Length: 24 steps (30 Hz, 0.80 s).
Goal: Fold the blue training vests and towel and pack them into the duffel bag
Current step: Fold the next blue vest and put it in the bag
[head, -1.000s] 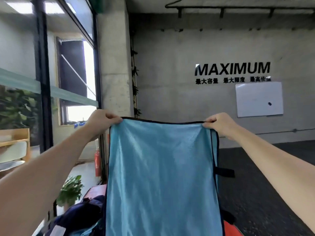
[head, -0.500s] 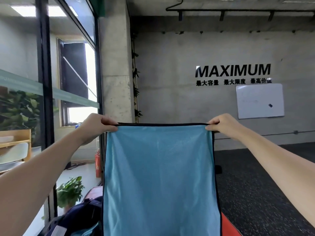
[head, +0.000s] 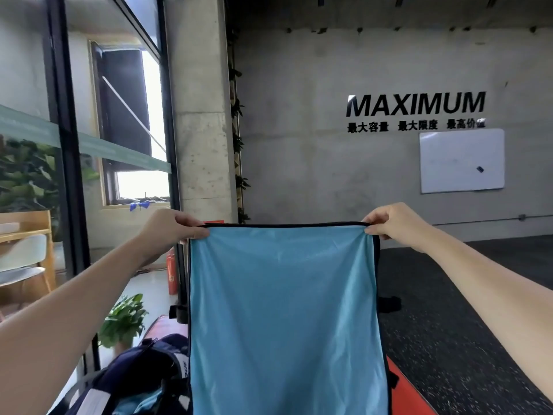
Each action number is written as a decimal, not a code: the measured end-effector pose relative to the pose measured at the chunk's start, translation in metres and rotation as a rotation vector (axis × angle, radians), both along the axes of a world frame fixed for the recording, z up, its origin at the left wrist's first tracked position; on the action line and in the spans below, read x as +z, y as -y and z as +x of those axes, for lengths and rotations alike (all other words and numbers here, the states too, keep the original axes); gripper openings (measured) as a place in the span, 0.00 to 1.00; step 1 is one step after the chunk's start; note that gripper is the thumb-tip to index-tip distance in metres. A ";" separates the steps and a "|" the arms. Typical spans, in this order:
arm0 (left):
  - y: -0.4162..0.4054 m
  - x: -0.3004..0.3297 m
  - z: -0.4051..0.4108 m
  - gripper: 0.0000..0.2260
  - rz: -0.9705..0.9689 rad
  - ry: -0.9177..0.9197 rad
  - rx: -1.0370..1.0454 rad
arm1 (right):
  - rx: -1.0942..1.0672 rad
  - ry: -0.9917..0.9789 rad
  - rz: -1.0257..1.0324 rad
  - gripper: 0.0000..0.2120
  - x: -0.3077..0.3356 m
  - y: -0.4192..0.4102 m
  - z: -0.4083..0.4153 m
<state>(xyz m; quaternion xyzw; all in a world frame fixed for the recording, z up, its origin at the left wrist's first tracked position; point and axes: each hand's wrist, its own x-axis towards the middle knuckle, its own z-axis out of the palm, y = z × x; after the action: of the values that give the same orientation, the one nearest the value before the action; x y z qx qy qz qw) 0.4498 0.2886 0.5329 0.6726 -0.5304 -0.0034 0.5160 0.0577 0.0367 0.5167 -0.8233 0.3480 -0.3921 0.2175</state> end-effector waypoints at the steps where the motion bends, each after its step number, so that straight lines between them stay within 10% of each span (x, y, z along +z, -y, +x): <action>1: 0.007 -0.005 0.005 0.07 0.032 -0.007 0.000 | -0.002 -0.019 0.013 0.05 -0.005 0.008 0.004; 24: 0.208 -0.195 0.113 0.11 0.537 0.156 0.092 | -0.037 -0.777 0.192 0.10 -0.189 0.187 0.138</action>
<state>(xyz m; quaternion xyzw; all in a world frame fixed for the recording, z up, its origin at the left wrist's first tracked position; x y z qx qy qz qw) 0.5624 0.0810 0.3380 0.8069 -0.5175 -0.0686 0.2765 0.1962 -0.1502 0.3277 -0.8799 0.4540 -0.0210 0.1386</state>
